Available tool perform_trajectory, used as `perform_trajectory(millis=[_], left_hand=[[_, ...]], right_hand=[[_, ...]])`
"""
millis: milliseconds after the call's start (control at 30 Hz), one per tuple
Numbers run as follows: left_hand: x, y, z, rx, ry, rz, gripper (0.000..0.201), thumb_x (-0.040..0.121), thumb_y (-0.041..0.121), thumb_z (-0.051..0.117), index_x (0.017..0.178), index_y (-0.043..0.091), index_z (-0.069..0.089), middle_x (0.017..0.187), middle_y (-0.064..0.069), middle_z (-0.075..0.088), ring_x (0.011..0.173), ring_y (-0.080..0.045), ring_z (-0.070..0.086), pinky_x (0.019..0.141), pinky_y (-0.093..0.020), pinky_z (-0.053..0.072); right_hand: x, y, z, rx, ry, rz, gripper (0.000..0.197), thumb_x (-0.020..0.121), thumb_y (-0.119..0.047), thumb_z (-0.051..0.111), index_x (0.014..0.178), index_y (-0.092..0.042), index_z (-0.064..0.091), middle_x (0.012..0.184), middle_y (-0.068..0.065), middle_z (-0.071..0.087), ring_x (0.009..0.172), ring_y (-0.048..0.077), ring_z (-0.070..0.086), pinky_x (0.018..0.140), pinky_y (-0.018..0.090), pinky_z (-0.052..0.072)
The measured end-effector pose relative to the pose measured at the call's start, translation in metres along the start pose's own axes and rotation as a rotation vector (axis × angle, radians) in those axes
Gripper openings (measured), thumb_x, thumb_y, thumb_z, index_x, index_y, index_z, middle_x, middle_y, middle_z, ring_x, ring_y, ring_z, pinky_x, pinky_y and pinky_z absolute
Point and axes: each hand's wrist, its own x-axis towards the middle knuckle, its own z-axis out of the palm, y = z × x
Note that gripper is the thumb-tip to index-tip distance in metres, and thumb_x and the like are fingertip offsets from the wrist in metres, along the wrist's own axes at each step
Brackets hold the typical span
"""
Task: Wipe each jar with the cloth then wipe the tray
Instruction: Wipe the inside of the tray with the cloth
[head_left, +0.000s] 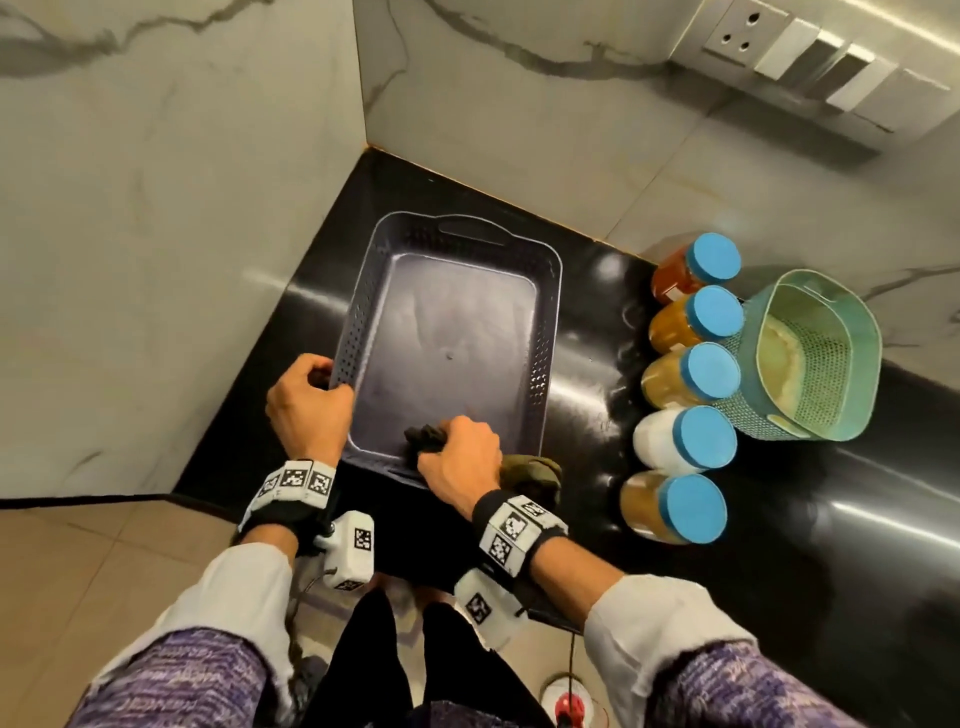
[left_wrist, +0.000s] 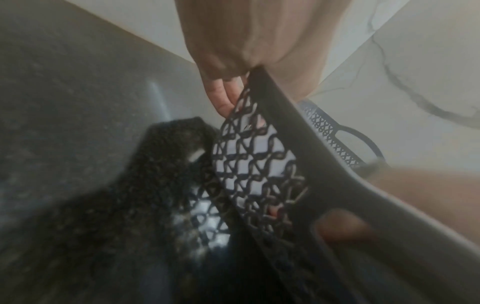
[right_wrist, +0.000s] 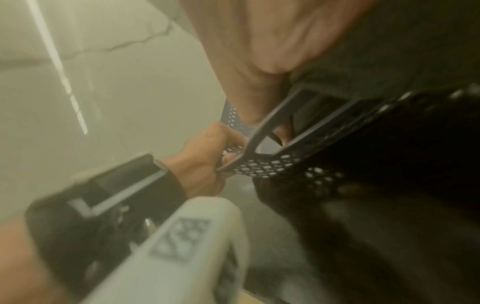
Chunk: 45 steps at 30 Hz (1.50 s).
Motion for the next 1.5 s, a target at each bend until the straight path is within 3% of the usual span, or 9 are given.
perform_trajectory(millis=[200,367,500,700,867,967,1067,1267,1500], left_hand=[[0.000,-0.003,-0.002,0.123,-0.085,0.046,0.024,0.071,0.004,0.072,0.092,0.015,0.067,0.088,-0.016,0.075,0.085,-0.044,0.067,0.077,-0.049,0.056],[0.002,-0.003,-0.005,0.193,-0.181,0.131,0.027,0.073,0.002,0.070,0.091,0.014,0.054,0.080,-0.009,0.059,0.077,-0.044,0.060,0.066,-0.043,0.042],[-0.010,0.002,0.003,0.170,-0.175,0.143,0.028,0.070,0.001,0.070,0.091,0.012,0.055,0.085,-0.015,0.065,0.078,-0.045,0.061,0.063,-0.040,0.036],[-0.016,-0.002,0.009,0.126,-0.156,0.096,0.030,0.072,-0.001,0.068,0.093,0.012,0.051,0.088,-0.011,0.066,0.079,-0.040,0.062,0.068,-0.039,0.037],[-0.022,-0.003,0.012,0.076,-0.154,0.062,0.030,0.072,0.000,0.069,0.095,0.011,0.053,0.092,-0.014,0.067,0.086,-0.043,0.062,0.070,-0.040,0.038],[-0.022,-0.004,0.008,0.064,-0.153,-0.002,0.030,0.075,0.002,0.071,0.097,0.011,0.053,0.098,-0.016,0.068,0.090,-0.042,0.063,0.072,-0.043,0.042],[-0.019,-0.005,0.005,0.073,-0.179,-0.021,0.032,0.074,0.004,0.073,0.096,0.013,0.052,0.097,-0.014,0.068,0.089,-0.041,0.063,0.071,-0.044,0.047],[-0.022,-0.001,0.008,0.031,-0.128,-0.041,0.037,0.074,-0.002,0.071,0.103,0.010,0.051,0.101,-0.016,0.066,0.083,-0.032,0.057,0.071,-0.039,0.040],[-0.033,0.006,0.011,-0.034,0.015,-0.092,0.035,0.072,-0.007,0.068,0.101,0.006,0.054,0.099,-0.017,0.067,0.084,-0.041,0.063,0.070,-0.037,0.035]], right_hand=[[0.015,-0.046,0.012,0.174,-0.142,-0.014,0.016,0.080,-0.022,0.074,0.084,-0.008,0.069,0.101,0.022,0.074,0.100,0.039,0.069,0.079,0.034,0.055],[0.023,0.000,-0.036,-0.251,0.145,-0.077,0.026,0.080,-0.026,0.069,0.100,-0.009,0.070,0.103,0.017,0.073,0.099,0.041,0.069,0.080,0.042,0.056],[0.038,0.026,-0.059,-0.291,0.231,-0.027,0.019,0.087,-0.021,0.066,0.098,-0.006,0.066,0.104,0.017,0.070,0.099,0.041,0.067,0.079,0.041,0.054],[0.045,0.013,-0.027,0.028,0.131,0.107,0.034,0.079,-0.017,0.071,0.110,-0.007,0.064,0.111,0.019,0.072,0.105,0.038,0.067,0.088,0.037,0.053],[0.050,-0.039,0.002,0.204,-0.088,0.001,0.026,0.085,-0.023,0.074,0.107,-0.012,0.068,0.111,0.017,0.074,0.106,0.034,0.068,0.089,0.033,0.052],[0.056,-0.058,-0.004,0.175,-0.305,-0.037,0.022,0.086,-0.032,0.075,0.101,-0.017,0.070,0.107,0.013,0.075,0.101,0.030,0.069,0.093,0.039,0.056],[0.055,-0.051,-0.050,-0.036,-0.398,-0.046,0.035,0.089,-0.025,0.075,0.119,-0.008,0.068,0.119,0.016,0.071,0.111,0.031,0.067,0.094,0.035,0.054],[0.033,-0.032,-0.152,-0.522,-0.119,-0.096,0.034,0.087,-0.036,0.069,0.111,-0.013,0.071,0.112,0.018,0.071,0.102,0.038,0.067,0.083,0.038,0.054],[0.009,0.000,-0.088,-0.627,-0.012,-0.018,0.027,0.084,-0.026,0.070,0.103,-0.008,0.068,0.107,0.016,0.071,0.103,0.039,0.069,0.083,0.040,0.055]])
